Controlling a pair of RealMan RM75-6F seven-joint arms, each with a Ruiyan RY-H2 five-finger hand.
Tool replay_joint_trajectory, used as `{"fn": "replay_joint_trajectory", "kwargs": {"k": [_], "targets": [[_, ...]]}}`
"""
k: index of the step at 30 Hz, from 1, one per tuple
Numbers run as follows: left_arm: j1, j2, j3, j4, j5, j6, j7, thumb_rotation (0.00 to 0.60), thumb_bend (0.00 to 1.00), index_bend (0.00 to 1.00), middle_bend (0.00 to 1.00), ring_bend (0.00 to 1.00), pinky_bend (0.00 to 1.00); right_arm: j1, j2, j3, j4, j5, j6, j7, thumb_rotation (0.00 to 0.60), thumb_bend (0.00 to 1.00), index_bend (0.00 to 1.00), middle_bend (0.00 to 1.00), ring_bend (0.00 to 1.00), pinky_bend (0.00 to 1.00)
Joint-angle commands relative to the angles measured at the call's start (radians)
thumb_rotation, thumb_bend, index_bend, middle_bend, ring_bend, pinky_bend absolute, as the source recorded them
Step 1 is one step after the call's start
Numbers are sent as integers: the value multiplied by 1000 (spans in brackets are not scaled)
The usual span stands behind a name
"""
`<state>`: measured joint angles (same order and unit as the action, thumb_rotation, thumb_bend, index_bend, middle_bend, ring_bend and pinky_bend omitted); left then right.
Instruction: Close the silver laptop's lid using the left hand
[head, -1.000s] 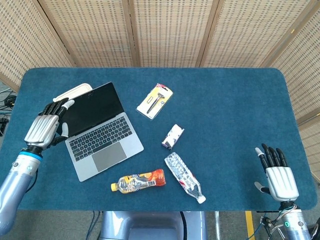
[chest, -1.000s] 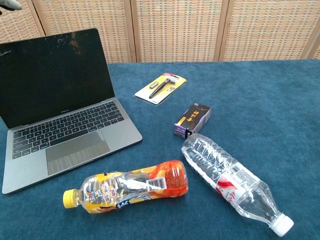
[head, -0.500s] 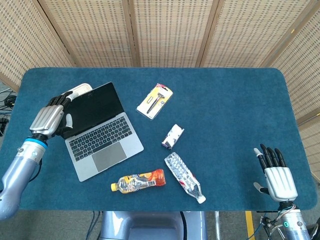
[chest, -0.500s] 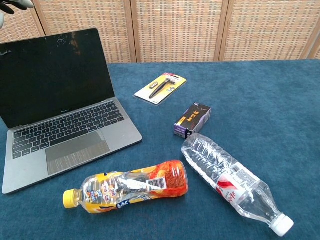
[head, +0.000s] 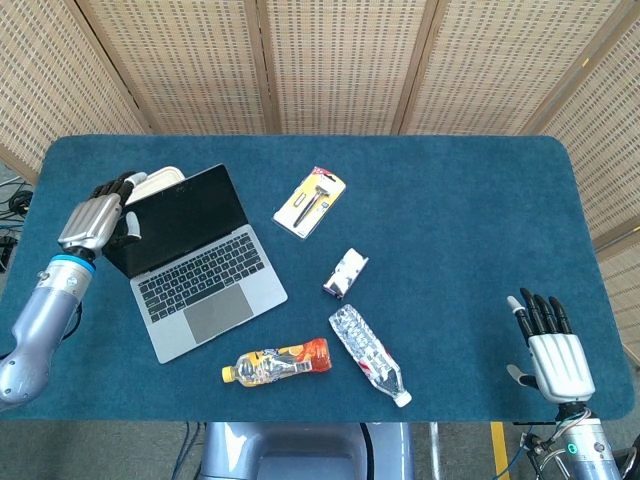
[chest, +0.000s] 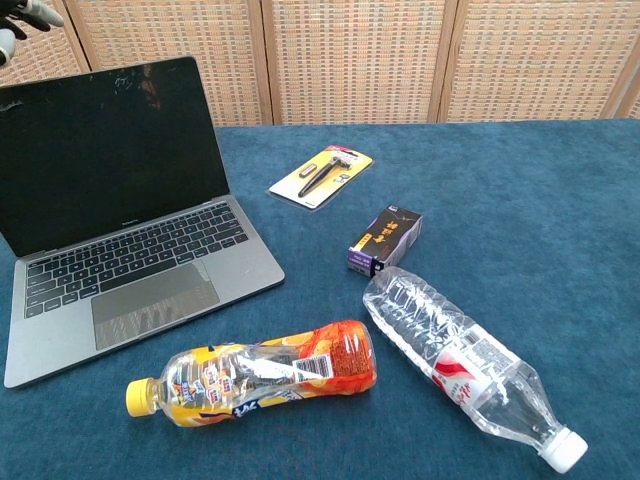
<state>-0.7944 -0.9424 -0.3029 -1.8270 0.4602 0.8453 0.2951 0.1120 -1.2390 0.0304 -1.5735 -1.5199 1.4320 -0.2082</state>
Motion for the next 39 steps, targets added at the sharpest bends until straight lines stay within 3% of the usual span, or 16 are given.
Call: {"fn": "replay_joint_trajectory", "kwargs": {"k": [1, 24, 39], "targets": [[-18, -18, 15, 19, -23, 1, 9, 600, 817, 0, 0, 0, 0, -1, 2, 1, -1, 0, 2, 5, 600, 28, 0, 0, 0, 0], [-60, -85, 69, 103, -71, -10, -4, 600, 866, 79, 0, 0, 16, 1, 7, 3, 0, 6, -4, 17, 600, 28, 0, 0, 0, 0], [-62, -100, 72, 98, -29, 9, -38, 600, 876, 205, 88, 126, 127, 2, 8, 3, 0, 9, -7, 21, 600, 28, 0, 0, 0, 0]]}}
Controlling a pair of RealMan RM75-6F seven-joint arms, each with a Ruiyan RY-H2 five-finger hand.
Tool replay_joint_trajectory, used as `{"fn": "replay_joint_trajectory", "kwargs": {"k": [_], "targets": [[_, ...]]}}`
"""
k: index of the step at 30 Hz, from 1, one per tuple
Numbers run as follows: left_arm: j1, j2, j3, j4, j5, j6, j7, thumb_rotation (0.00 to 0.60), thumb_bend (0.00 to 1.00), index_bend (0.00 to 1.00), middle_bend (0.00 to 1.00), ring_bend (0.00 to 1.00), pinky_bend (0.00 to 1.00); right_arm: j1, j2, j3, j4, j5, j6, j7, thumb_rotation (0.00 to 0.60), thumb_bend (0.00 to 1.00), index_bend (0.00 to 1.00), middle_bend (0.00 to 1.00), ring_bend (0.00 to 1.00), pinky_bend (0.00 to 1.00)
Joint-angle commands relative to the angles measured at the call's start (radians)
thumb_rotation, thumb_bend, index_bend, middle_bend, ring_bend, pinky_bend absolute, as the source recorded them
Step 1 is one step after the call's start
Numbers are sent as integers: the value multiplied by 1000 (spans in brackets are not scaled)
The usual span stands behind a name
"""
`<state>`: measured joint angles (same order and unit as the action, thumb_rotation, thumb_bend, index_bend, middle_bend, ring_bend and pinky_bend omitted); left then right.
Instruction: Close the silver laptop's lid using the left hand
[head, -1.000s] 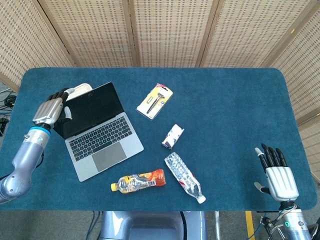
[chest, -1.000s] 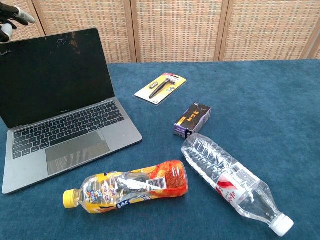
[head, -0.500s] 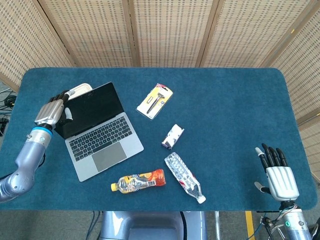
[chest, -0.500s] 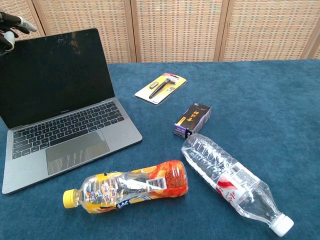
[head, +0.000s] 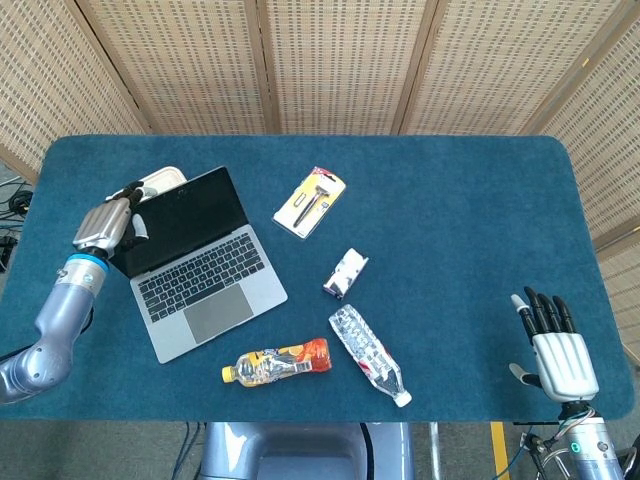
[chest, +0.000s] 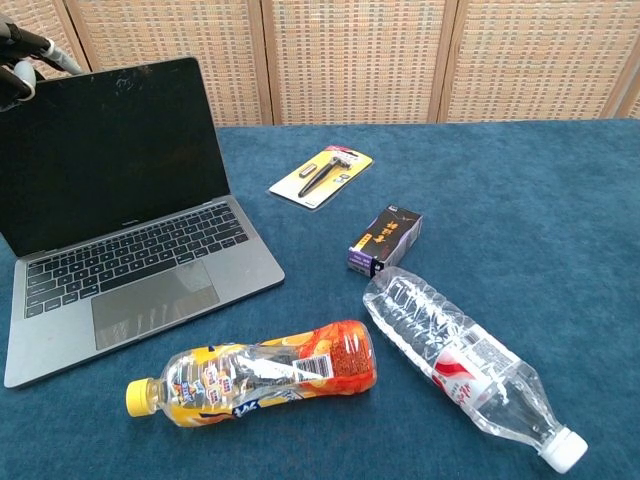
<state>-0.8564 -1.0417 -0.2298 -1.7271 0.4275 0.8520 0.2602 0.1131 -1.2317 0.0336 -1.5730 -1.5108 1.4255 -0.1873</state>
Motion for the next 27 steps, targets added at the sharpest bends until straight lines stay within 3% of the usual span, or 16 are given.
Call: {"fn": "replay_joint_trajectory", "kwargs": {"k": [1, 13, 27], "targets": [[0, 0, -1, -3, 5, 3, -4, 600, 876, 217, 98, 129, 127, 1, 0, 0, 0, 0, 0, 0, 600, 28, 0, 0, 0, 0], [3, 5, 1, -18, 22, -7, -29, 600, 877, 331, 197, 186, 164, 0, 2, 2, 0, 3, 1, 5, 600, 28, 0, 0, 0, 0], [1, 5, -10, -66, 61, -20, -67, 600, 880, 355, 215, 200, 185, -2, 4, 6, 0, 7, 6, 3, 600, 28, 0, 0, 0, 0]]}}
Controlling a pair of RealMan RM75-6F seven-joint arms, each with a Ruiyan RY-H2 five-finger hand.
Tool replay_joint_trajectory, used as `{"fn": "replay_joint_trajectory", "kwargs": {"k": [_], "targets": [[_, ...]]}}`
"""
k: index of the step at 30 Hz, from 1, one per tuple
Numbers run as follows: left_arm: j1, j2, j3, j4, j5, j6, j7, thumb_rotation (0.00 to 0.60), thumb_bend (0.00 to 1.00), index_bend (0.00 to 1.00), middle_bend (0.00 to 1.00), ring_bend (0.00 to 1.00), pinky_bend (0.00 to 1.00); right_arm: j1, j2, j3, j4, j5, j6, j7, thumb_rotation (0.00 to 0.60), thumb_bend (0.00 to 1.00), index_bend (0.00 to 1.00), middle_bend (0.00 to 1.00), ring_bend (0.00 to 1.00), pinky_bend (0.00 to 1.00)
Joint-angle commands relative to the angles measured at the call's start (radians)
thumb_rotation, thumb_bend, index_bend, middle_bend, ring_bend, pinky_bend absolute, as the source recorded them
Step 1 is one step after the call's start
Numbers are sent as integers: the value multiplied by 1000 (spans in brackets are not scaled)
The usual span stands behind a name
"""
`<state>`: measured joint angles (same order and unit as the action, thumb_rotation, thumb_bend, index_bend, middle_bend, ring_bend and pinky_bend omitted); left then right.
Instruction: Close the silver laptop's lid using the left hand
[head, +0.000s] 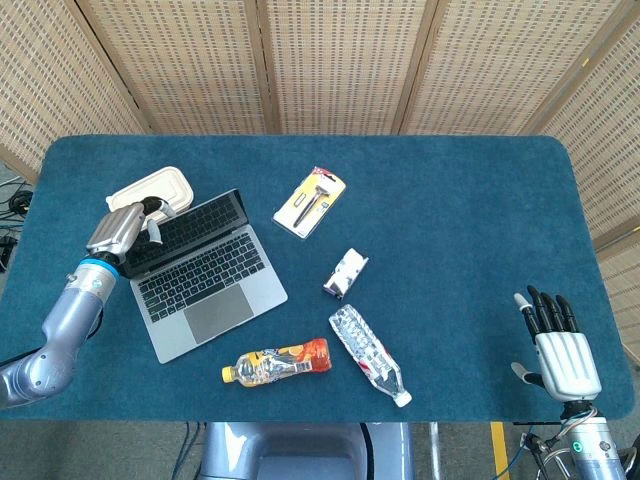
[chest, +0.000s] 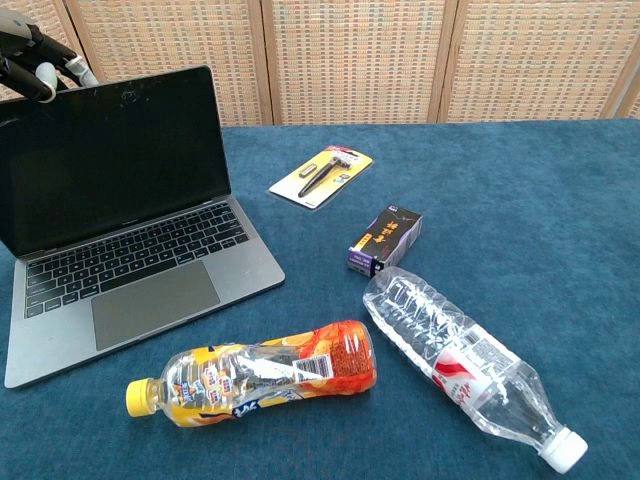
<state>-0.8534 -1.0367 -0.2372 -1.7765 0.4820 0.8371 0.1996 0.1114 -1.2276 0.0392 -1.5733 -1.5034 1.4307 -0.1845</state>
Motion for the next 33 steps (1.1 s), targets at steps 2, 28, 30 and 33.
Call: {"fn": "replay_joint_trajectory", "kwargs": {"k": [2, 28, 30, 33], "targets": [[-3, 1, -5, -25, 9, -8, -14, 600, 879, 358, 219, 203, 188, -1, 1, 0, 0, 0, 1, 1, 600, 28, 0, 0, 0, 0], [-48, -48, 29, -81, 7, 9, 8, 600, 879, 376, 235, 223, 218, -6, 8, 9, -1, 11, 12, 6, 600, 35, 0, 0, 0, 0], [-51, -50, 30, -87, 4, 10, 11, 600, 879, 377, 235, 223, 220, -7, 9, 10, -1, 11, 14, 8, 600, 35, 0, 0, 0, 0], [-55, -52, 31, -95, 2, 11, 10, 600, 879, 377, 236, 223, 226, -8, 10, 10, -1, 11, 15, 11, 600, 34, 0, 0, 0, 0]]}}
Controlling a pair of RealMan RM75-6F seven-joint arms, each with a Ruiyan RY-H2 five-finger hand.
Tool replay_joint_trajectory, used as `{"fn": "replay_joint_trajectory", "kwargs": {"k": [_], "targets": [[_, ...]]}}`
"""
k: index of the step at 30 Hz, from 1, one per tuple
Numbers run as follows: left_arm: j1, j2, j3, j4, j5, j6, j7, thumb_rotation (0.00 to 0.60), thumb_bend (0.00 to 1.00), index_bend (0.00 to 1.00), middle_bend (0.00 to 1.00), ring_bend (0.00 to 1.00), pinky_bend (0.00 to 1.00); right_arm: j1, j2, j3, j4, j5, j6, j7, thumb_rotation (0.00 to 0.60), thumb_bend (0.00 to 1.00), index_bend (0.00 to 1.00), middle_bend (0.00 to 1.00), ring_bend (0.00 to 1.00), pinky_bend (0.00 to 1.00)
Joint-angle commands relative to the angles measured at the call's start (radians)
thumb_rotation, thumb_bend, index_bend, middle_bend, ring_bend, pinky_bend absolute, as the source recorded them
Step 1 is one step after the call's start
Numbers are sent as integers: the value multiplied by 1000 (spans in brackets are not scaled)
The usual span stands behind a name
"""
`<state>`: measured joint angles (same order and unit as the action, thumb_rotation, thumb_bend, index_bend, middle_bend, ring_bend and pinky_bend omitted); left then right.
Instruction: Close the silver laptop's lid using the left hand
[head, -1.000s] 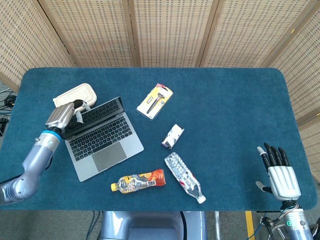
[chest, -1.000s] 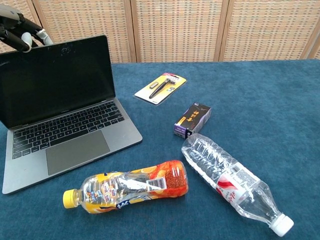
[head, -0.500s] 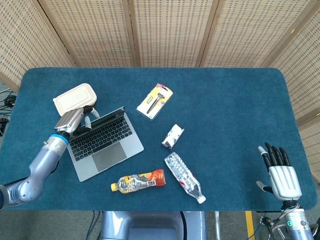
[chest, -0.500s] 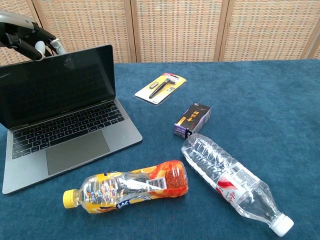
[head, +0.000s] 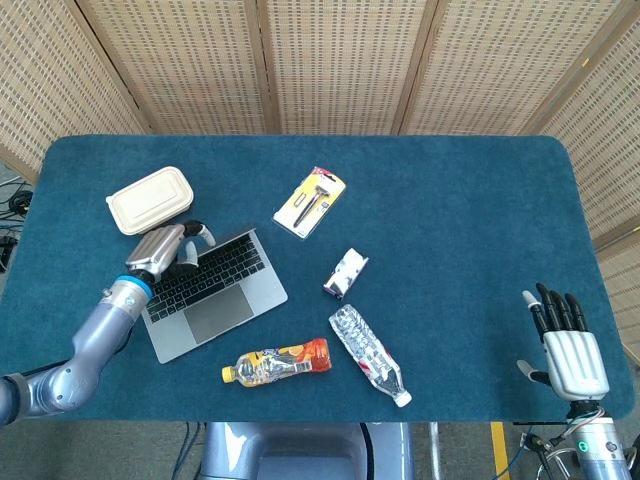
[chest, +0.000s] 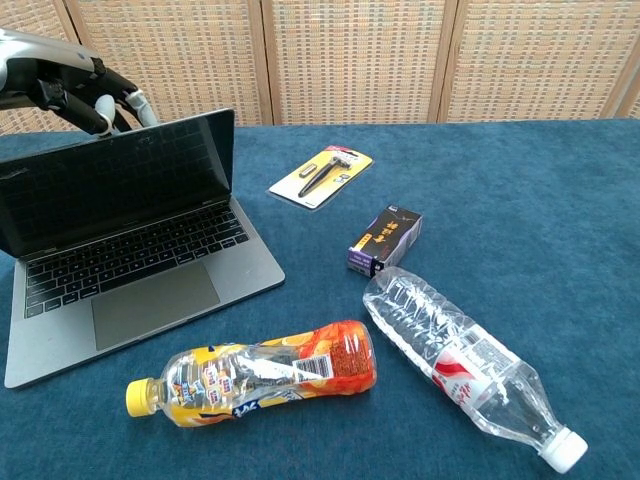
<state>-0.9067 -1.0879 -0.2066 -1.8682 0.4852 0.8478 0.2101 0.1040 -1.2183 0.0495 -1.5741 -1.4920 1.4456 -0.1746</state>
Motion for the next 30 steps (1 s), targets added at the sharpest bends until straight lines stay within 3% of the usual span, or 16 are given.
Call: {"fn": "replay_joint_trajectory", "kwargs": {"k": [1, 30], "targets": [[-3, -1, 1, -6, -2, -1, 0, 600, 878, 377, 236, 223, 226, 0, 1, 0, 0, 0, 0, 2, 600, 34, 0, 0, 0, 0], [-58, -117, 66, -16, -45, 16, 61, 600, 910, 381, 236, 226, 238, -2, 8, 6, 0, 7, 1, 18, 600, 35, 0, 0, 0, 0]]}}
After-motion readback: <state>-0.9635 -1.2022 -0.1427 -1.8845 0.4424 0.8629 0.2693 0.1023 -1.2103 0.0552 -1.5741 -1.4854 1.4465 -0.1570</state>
